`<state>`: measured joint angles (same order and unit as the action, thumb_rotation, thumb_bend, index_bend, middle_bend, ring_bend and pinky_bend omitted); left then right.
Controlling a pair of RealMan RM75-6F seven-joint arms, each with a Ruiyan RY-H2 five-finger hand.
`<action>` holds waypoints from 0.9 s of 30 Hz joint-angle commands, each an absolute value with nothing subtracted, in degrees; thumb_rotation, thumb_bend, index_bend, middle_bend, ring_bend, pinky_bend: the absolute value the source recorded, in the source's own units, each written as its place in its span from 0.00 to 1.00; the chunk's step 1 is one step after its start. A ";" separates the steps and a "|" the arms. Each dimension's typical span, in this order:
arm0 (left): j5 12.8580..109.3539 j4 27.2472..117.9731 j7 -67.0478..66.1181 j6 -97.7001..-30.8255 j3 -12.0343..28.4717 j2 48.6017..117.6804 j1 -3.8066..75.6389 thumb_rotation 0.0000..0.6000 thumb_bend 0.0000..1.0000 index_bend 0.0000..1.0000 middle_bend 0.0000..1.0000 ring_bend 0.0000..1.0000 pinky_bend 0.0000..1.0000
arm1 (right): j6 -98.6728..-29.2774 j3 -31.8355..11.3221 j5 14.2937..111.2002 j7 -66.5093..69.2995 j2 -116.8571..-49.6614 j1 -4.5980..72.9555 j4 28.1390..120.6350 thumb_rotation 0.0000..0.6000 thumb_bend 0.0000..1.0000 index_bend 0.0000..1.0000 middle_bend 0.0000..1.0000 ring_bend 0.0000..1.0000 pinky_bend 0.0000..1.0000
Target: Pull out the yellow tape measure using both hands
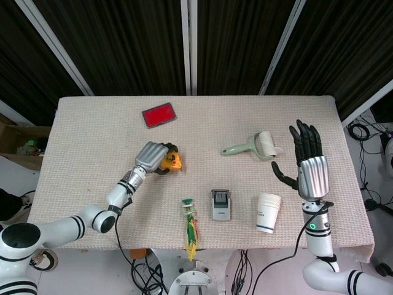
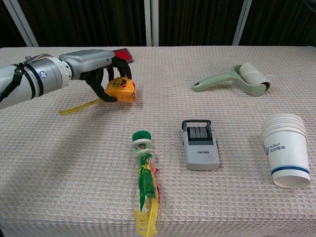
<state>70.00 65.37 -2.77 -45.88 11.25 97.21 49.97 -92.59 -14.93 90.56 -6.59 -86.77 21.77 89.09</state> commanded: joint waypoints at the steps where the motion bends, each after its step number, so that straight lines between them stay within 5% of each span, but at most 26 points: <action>1: 69.51 67.60 1.95 -47.65 12.92 96.65 48.58 1.00 0.31 0.56 0.53 0.44 0.57 | -92.50 -14.86 90.67 -6.72 -86.82 21.84 89.02 1.00 0.25 0.00 0.00 0.00 0.00; 9: 66.90 75.69 11.13 -53.18 17.91 96.54 45.72 1.00 0.31 0.61 0.58 0.49 0.61 | -91.35 -13.69 93.17 -9.16 -88.69 23.41 90.14 1.00 0.25 0.01 0.00 0.00 0.00; 18: 59.05 85.56 9.52 -60.07 23.27 99.83 44.07 1.00 0.31 0.62 0.58 0.49 0.61 | -86.55 -12.24 93.12 -21.71 -95.84 26.23 92.79 1.00 0.24 0.35 0.05 0.00 0.00; 27: 57.36 89.47 7.50 -62.83 24.13 102.50 44.11 1.00 0.31 0.62 0.58 0.49 0.60 | -84.52 -16.07 89.69 -29.54 -103.68 29.59 92.76 1.00 0.24 0.41 0.08 0.00 0.00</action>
